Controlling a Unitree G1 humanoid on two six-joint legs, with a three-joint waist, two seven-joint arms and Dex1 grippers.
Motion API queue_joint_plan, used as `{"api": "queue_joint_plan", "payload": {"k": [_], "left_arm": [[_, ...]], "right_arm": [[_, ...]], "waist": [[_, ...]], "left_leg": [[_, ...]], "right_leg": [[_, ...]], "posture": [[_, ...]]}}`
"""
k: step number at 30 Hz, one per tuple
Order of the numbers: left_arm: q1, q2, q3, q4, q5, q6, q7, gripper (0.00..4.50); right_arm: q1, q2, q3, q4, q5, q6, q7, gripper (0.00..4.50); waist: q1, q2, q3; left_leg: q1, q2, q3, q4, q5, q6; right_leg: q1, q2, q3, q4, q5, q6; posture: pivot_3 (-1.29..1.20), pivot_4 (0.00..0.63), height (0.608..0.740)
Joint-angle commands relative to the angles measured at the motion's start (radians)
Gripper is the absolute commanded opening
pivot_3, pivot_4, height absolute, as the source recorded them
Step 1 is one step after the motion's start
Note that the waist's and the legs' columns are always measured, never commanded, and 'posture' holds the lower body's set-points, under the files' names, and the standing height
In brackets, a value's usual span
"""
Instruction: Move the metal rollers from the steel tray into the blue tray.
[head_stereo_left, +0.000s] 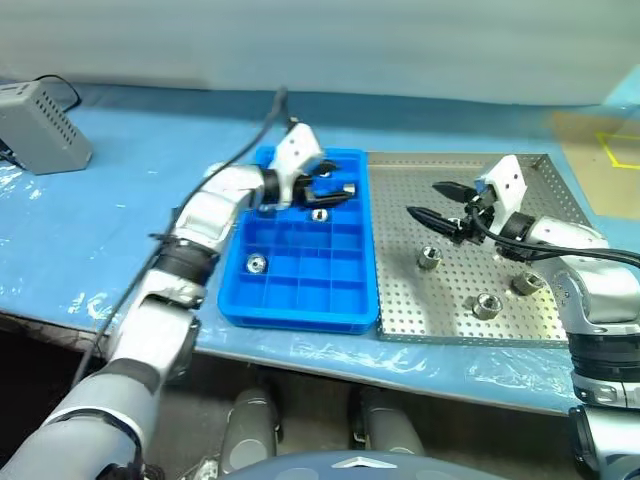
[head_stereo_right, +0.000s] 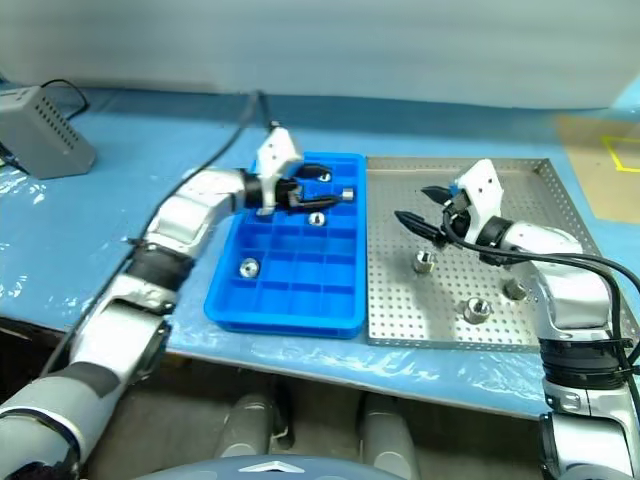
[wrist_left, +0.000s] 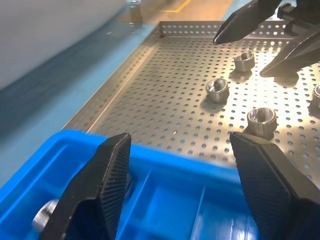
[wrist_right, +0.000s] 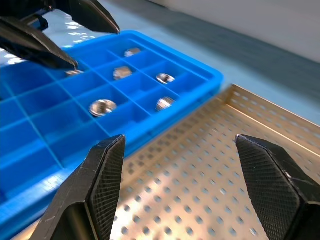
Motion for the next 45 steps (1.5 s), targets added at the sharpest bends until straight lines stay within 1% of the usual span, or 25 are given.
{"api": "queue_joint_plan", "payload": {"k": [1,3,5,10,12,15,17,21,22,24,26,28,31,34,42,45], "left_arm": [[-0.123,-0.092,-0.012,0.201,0.061,-0.074,0.039,3.33],[-0.192,-0.158,-0.004,0.338,0.077,-0.089,0.037,3.33],[-0.234,-0.199,-0.026,0.440,0.119,-0.135,0.007,3.33],[-0.274,-0.250,-0.084,0.564,0.229,-0.258,-0.045,3.33],[-0.288,-0.269,-0.087,0.604,0.253,-0.275,-0.049,3.33],[-0.304,-0.298,-0.091,0.671,0.303,-0.276,0.006,3.33],[-0.313,-0.319,-0.066,0.703,0.305,-0.248,0.029,3.33],[-0.314,-0.350,-0.047,0.746,0.332,-0.188,0.132,3.33],[-0.311,-0.354,-0.042,0.752,0.336,-0.173,0.150,3.33],[-0.305,-0.357,-0.036,0.762,0.349,-0.139,0.194,3.33],[-0.298,-0.353,-0.037,0.768,0.368,-0.118,0.230,3.33],[-0.293,-0.348,-0.031,0.772,0.379,-0.102,0.243,3.33],[-0.283,-0.346,-0.034,0.775,0.400,-0.089,0.248,3.33],[-0.276,-0.351,-0.027,0.774,0.403,-0.079,0.230,3.33],[-0.263,-0.347,-0.015,0.769,0.410,-0.076,0.190,3.33],[-0.255,-0.336,-0.022,0.762,0.421,-0.108,0.165,2.71]], "right_arm": [[0.072,-0.022,-0.105,-0.112,0.016,0.017,-0.051,3.61],[0.135,-0.024,-0.159,-0.174,0.030,0.042,-0.079,3.61],[0.202,-0.016,-0.205,-0.244,0.041,0.068,-0.107,3.61],[0.334,0.034,-0.271,-0.382,0.068,0.119,-0.184,3.61],[0.385,0.054,-0.282,-0.419,0.063,0.124,-0.209,3.61],[0.442,0.084,-0.292,-0.449,0.052,0.114,-0.245,3.61],[0.447,0.095,-0.296,-0.455,0.055,0.114,-0.267,3.61],[0.461,0.103,-0.291,-0.462,0.050,0.107,-0.291,3.61],[0.467,0.106,-0.290,-0.465,0.050,0.105,-0.296,3.61],[0.481,0.110,-0.286,-0.461,0.039,0.094,-0.305,3.61],[0.483,0.114,-0.282,-0.458,0.037,0.087,-0.313,3.61],[0.475,0.119,-0.273,-0.448,0.032,0.083,-0.323,3.61],[0.469,0.120,-0.251,-0.439,0.020,0.073,-0.331,3.61],[0.457,0.120,-0.245,-0.437,0.025,0.074,-0.333,3.61],[0.434,0.110,-0.234,-0.419,0.023,0.074,-0.325,3.61],[0.418,0.111,-0.227,-0.408,0.024,0.075,-0.323,3.61]], "waist": [[-0.014,0.000,0.000],[-0.032,0.000,0.000],[-0.047,0.000,0.000],[-0.103,0.000,0.000],[-0.122,0.000,0.000],[-0.152,0.000,0.000],[-0.175,0.000,0.000],[-0.222,0.001,-0.001],[-0.232,0.001,-0.001],[-0.254,0.002,-0.001],[-0.266,0.002,-0.001],[-0.285,0.002,-0.001],[-0.299,0.002,-0.001],[-0.311,0.002,-0.001],[-0.318,0.002,-0.001],[-0.324,0.002,-0.001]], "left_leg": [[0.000,0.000,0.000,0.000,0.000,0.001],[-0.001,-0.001,0.000,0.001,-0.001,0.002],[-0.001,-0.001,0.000,0.001,-0.001,0.002],[0.000,-0.001,0.000,0.002,-0.002,0.003],[-0.001,-0.001,-0.001,0.002,-0.002,0.003],[-0.003,-0.002,-0.001,0.004,-0.003,0.004],[-0.004,-0.004,-0.002,0.005,-0.004,0.006],[-0.008,-0.007,-0.003,0.006,-0.006,0.010],[-0.009,-0.007,-0.003,0.006,-0.007,0.011],[-0.010,-0.008,-0.004,0.006,-0.009,0.014],[-0.012,-0.010,-0.004,0.006,-0.010,0.017],[-0.014,-0.012,-0.005,0.007,-0.012,0.019],[-0.016,-0.013,-0.006,0.010,-0.013,0.022],[-0.016,-0.014,-0.008,0.014,-0.015,0.024],[-0.015,-0.016,-0.014,0.019,-0.017,0.027],[-0.016,-0.017,-0.015,0.019,-0.018,0.028]], "right_leg": [[0.000,0.000,0.000,0.000,0.000,0.000],[-0.001,0.000,0.000,0.000,0.000,0.000],[-0.001,0.000,0.000,-0.001,0.000,0.001],[0.000,0.000,-0.001,-0.002,0.000,0.002],[0.000,0.001,-0.001,-0.003,-0.003,0.008],[0.000,0.000,-0.002,-0.005,-0.003,0.011],[0.000,-0.001,-0.002,-0.006,-0.003,0.012],[0.001,-0.005,-0.004,-0.013,0.000,0.014],[0.002,-0.005,-0.005,-0.016,0.003,0.011],[0.003,-0.007,-0.007,-0.019,0.003,0.011],[0.003,-0.009,-0.009,-0.020,0.003,0.011],[0.003,-0.011,-0.011,-0.022,0.003,0.011],[0.004,-0.013,-0.013,-0.024,0.003,0.011],[0.009,-0.015,-0.017,-0.026,0.003,0.012],[0.019,-0.021,-0.027,-0.030,0.002,0.014],[0.020,-0.021,-0.028,-0.032,0.003,0.012]], "posture": [[-0.46,0.150,0.740],[-0.51,0.150,0.740],[-0.56,0.150,0.740],[-0.65,0.150,0.740],[-0.68,0.150,0.740],[-0.71,0.150,0.740],[-0.72,0.150,0.740],[-0.73,0.150,0.740],[-0.73,0.150,0.740],[-0.73,0.150,0.740],[-0.73,0.150,0.740],[-0.72,0.150,0.740],[-0.72,0.150,0.740],[-0.71,0.150,0.740],[-0.69,0.150,0.740],[-0.68,0.150,0.740]]}}
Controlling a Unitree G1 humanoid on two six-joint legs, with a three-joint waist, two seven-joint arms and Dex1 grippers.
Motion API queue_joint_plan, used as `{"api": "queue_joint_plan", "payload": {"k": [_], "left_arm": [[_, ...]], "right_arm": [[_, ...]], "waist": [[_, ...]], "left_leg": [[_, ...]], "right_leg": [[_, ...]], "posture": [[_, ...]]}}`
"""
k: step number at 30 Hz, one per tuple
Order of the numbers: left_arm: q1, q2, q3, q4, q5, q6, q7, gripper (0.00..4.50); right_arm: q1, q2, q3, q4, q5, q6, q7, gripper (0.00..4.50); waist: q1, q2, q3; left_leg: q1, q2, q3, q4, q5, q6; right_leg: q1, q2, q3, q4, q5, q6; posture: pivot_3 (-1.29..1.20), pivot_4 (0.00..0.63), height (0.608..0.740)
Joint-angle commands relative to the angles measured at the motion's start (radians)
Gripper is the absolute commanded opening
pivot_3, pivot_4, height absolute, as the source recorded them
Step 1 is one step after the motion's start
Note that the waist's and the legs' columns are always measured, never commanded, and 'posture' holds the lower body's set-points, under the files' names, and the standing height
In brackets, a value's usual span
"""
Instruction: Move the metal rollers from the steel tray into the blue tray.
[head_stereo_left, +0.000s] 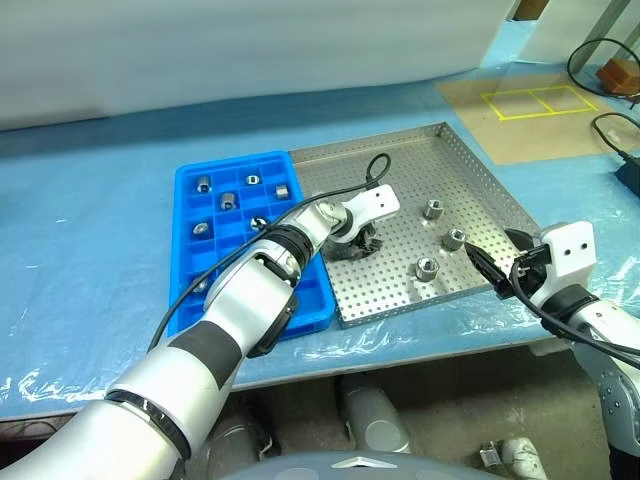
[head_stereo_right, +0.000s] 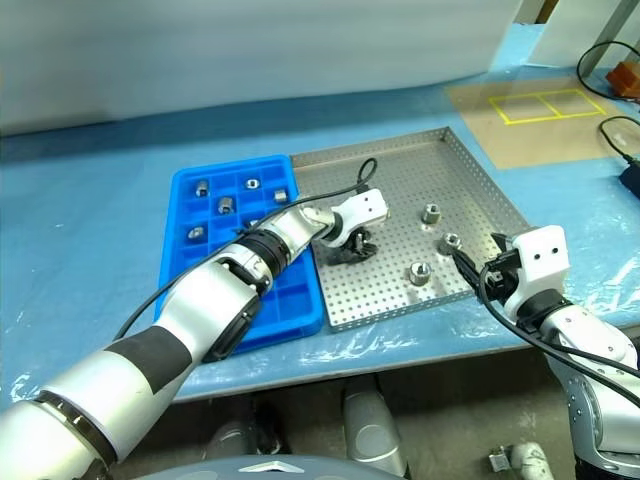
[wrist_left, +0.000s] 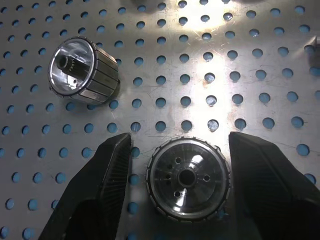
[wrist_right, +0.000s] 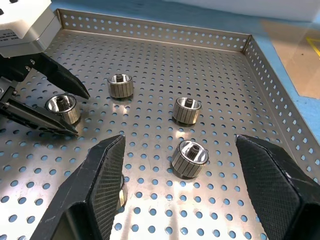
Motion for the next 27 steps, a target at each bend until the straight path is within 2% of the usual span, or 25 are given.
{"api": "queue_joint_plan", "payload": {"k": [1,3,13,18,22,27], "left_arm": [[0.017,0.009,-0.011,-0.015,0.026,-0.022,-0.022,2.38],[0.023,0.014,-0.011,-0.013,0.031,-0.012,-0.006,1.75],[0.027,0.048,0.010,-0.019,0.025,0.001,0.007,1.73],[0.028,0.080,0.054,-0.048,-0.024,-0.027,-0.071,1.73],[0.050,0.142,0.077,-0.140,-0.060,-0.121,-0.179,1.73],[0.143,0.246,0.143,-0.398,-0.184,-0.187,-0.341,1.73]], "right_arm": [[-0.028,-0.005,0.004,0.000,0.004,-0.019,0.002,3.61],[-0.042,-0.006,0.012,0.007,0.005,-0.019,0.005,3.61],[-0.110,-0.017,0.062,0.078,-0.011,-0.039,0.033,3.61],[-0.152,-0.017,0.091,0.112,-0.015,-0.052,0.044,3.61],[-0.192,-0.020,0.112,0.140,-0.015,-0.059,0.062,3.61],[-0.257,-0.019,0.161,0.199,-0.020,-0.070,0.098,3.61]], "waist": [[-0.005,0.000,0.000],[-0.008,0.000,0.000],[-0.019,0.000,0.000],[-0.017,0.000,0.000],[-0.012,0.001,0.000],[0.000,0.001,0.000]], "left_leg": [[0.000,0.000,0.000,0.000,0.000,0.000],[-0.001,-0.001,-0.001,0.000,-0.001,0.001],[-0.001,-0.006,-0.002,0.000,-0.002,0.003],[-0.001,-0.006,-0.003,0.000,-0.002,0.003],[-0.004,-0.006,-0.004,-0.001,-0.001,0.003],[-0.011,-0.005,-0.006,0.000,-0.001,0.004]], "right_leg": [[0.000,0.000,0.000,0.000,0.000,0.000],[0.001,-0.001,-0.001,-0.001,0.000,0.000],[0.002,-0.007,-0.004,-0.001,0.000,0.000],[0.001,-0.007,-0.005,-0.001,0.000,0.000],[0.000,-0.008,-0.006,-0.001,0.000,0.000],[-0.005,-0.008,-0.009,0.001,0.000,0.000]], "posture": [[-0.68,0.150,0.740],[-0.67,0.150,0.740],[-0.60,0.150,0.740],[-0.58,0.150,0.740],[-0.55,0.150,0.740],[-0.47,0.150,0.740]]}}
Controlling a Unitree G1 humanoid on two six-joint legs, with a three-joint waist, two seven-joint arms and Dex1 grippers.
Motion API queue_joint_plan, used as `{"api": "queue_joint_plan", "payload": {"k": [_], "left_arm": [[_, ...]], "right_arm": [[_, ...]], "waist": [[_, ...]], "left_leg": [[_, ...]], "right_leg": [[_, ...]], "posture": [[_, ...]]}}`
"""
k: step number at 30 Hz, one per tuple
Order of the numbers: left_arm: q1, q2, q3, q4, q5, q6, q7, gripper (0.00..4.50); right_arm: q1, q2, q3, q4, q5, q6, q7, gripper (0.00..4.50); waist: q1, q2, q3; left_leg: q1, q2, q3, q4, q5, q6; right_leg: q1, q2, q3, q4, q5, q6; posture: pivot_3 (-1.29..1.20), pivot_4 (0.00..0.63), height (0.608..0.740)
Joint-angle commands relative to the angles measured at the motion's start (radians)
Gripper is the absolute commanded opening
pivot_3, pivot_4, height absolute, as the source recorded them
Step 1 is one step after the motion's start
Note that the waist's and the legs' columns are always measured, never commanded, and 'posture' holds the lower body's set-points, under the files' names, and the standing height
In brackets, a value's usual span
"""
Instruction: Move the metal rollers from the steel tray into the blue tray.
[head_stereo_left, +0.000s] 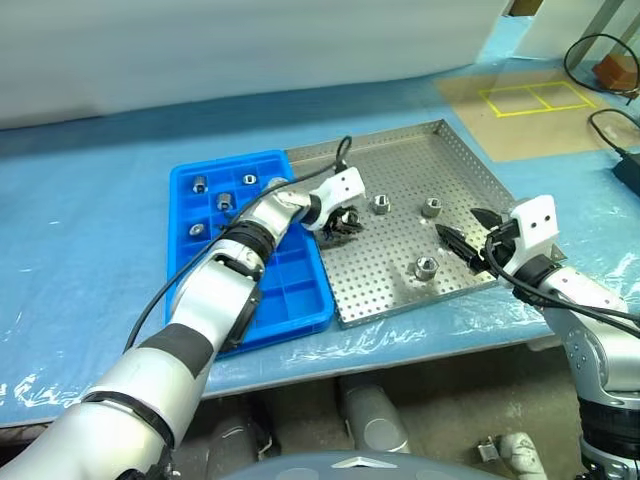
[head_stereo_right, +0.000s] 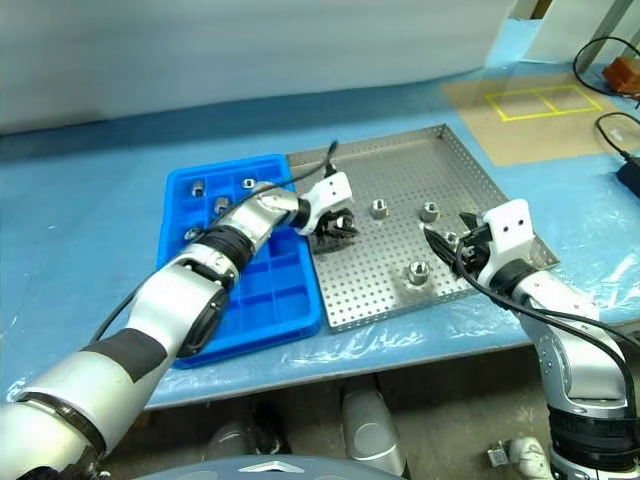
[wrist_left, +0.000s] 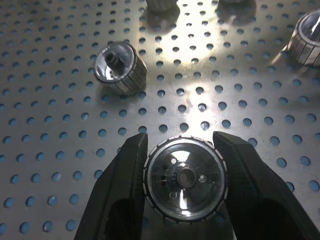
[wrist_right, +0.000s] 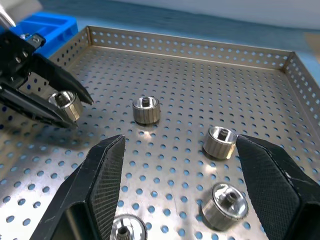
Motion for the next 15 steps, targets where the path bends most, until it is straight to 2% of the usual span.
{"api": "queue_joint_plan", "payload": {"k": [1,6,12,15], "left_arm": [[0.046,0.064,0.052,-0.212,-0.099,-0.050,-0.105,1.73],[0.135,0.179,0.115,-0.469,-0.194,0.055,-0.116,1.73],[0.343,0.326,0.119,-0.867,-0.255,0.252,-0.138,1.73],[0.427,0.382,0.146,-1.003,-0.283,0.328,-0.099,1.73]], "right_arm": [[-0.051,-0.009,0.032,0.032,-0.007,-0.033,0.025,3.61],[-0.198,0.010,0.148,0.101,0.004,-0.042,0.097,3.61],[-0.361,0.007,0.282,0.191,0.007,-0.065,0.261,3.61],[-0.433,0.028,0.344,0.269,-0.014,-0.107,0.333,3.61]], "waist": [[0.009,0.000,0.000],[0.048,0.001,0.002],[0.130,0.004,0.004],[0.188,0.004,0.006]], "left_leg": [[-0.001,0.000,0.000,0.000,0.000,0.000],[-0.003,0.002,0.000,0.003,0.004,0.001],[0.002,0.006,0.000,0.002,0.008,-0.005],[0.002,0.006,0.000,0.002,0.010,-0.007]], "right_leg": [[-0.001,0.000,0.000,0.002,0.000,0.000],[-0.008,0.000,-0.001,0.013,0.000,0.000],[-0.006,0.001,-0.001,0.019,0.000,-0.001],[-0.010,0.001,0.000,0.027,-0.003,-0.006]], "posture": [[-0.46,0.150,0.740],[-0.36,0.150,0.740],[-0.23,0.150,0.740],[-0.16,0.150,0.740]]}}
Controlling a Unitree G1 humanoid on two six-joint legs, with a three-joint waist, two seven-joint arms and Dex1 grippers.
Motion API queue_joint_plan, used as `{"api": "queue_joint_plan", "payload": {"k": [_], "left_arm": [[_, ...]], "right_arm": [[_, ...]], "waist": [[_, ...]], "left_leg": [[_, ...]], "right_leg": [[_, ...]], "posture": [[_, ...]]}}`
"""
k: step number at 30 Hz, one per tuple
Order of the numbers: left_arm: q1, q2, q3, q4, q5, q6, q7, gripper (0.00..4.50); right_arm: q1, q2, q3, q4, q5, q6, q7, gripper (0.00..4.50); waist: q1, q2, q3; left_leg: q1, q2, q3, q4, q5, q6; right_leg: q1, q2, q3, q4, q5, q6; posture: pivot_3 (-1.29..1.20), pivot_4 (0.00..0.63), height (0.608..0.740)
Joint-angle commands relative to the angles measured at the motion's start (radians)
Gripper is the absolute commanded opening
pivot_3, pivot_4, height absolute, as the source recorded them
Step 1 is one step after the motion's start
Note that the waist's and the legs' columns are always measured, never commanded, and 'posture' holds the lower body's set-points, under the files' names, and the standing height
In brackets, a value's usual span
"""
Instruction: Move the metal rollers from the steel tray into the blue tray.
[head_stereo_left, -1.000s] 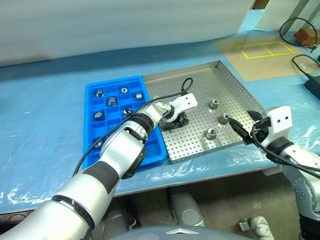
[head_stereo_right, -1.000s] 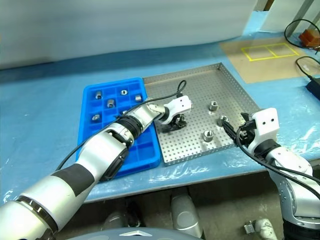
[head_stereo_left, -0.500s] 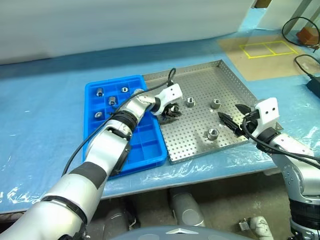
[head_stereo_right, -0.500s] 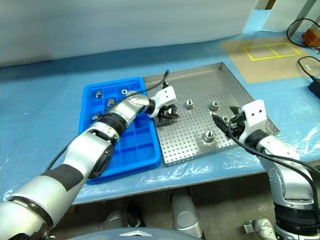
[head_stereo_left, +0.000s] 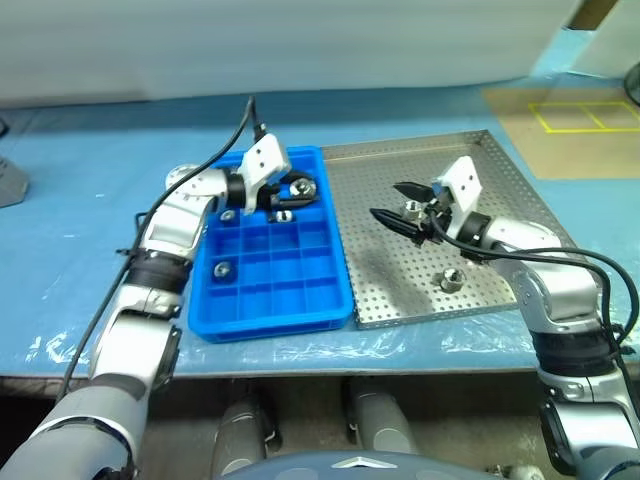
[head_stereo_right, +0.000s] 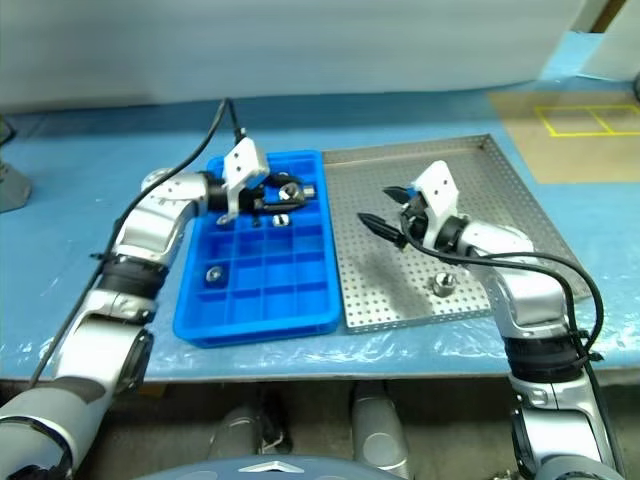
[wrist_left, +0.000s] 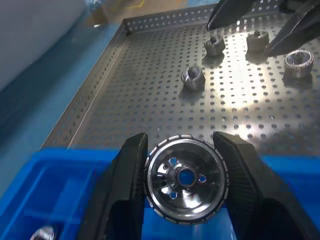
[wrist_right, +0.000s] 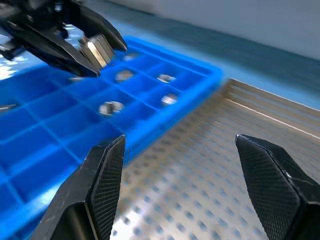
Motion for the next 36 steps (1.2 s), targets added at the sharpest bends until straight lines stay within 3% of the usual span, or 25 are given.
{"api": "queue_joint_plan", "payload": {"k": [1,5,10,21,29,36], "left_arm": [[0.044,0.048,0.045,-0.171,-0.051,0.078,0.040,1.73],[0.108,0.094,0.070,-0.230,-0.086,0.137,0.073,1.73],[0.170,0.103,0.057,-0.241,-0.093,0.111,0.111,1.73],[0.234,0.065,-0.023,-0.202,-0.080,0.053,0.134,1.73],[0.146,0.015,0.003,0.033,-0.054,-0.040,0.237,1.73],[0.112,-0.039,-0.027,0.090,-0.055,-0.087,0.236,1.73]], "right_arm": [[-0.070,0.019,0.058,0.062,-0.017,-0.069,0.086,3.61],[-0.122,0.020,0.104,0.118,-0.036,-0.118,0.169,3.61],[-0.142,0.048,0.134,0.166,-0.065,-0.157,0.193,3.61],[-0.095,0.029,0.104,0.142,-0.084,-0.152,0.172,3.61],[-0.068,0.021,0.097,0.123,-0.091,-0.148,0.148,3.61],[-0.066,0.004,0.081,0.124,-0.095,-0.148,0.148,3.61]], "waist": [[0.043,0.000,0.001],[0.126,0.002,0.003],[0.176,0.002,0.003],[0.173,0.001,0.003],[0.171,0.001,0.003],[0.171,0.001,0.003]], "left_leg": [[0.000,0.000,0.000,0.000,0.001,-0.001],[0.002,0.002,0.001,-0.004,0.006,-0.009],[0.010,0.002,0.009,-0.010,0.007,-0.013],[0.013,0.004,0.015,-0.020,0.012,-0.014],[0.015,0.005,0.016,-0.020,0.013,-0.017],[0.015,0.005,0.016,-0.020,0.014,-0.015]], "right_leg": [[-0.002,0.000,0.000,0.002,-0.001,-0.001],[-0.003,0.001,0.000,0.005,-0.001,-0.001],[-0.001,0.000,0.005,0.005,-0.001,-0.001],[-0.005,0.002,0.009,0.005,-0.001,-0.001],[-0.005,0.003,0.010,0.007,0.000,-0.001],[-0.005,0.003,0.010,0.007,0.000,-0.001]], "posture": [[-0.14,0.150,0.740],[-0.10,0.150,0.740],[-0.08,0.150,0.740],[-0.12,0.150,0.740],[-0.15,0.150,0.740],[-0.16,0.150,0.740]]}}
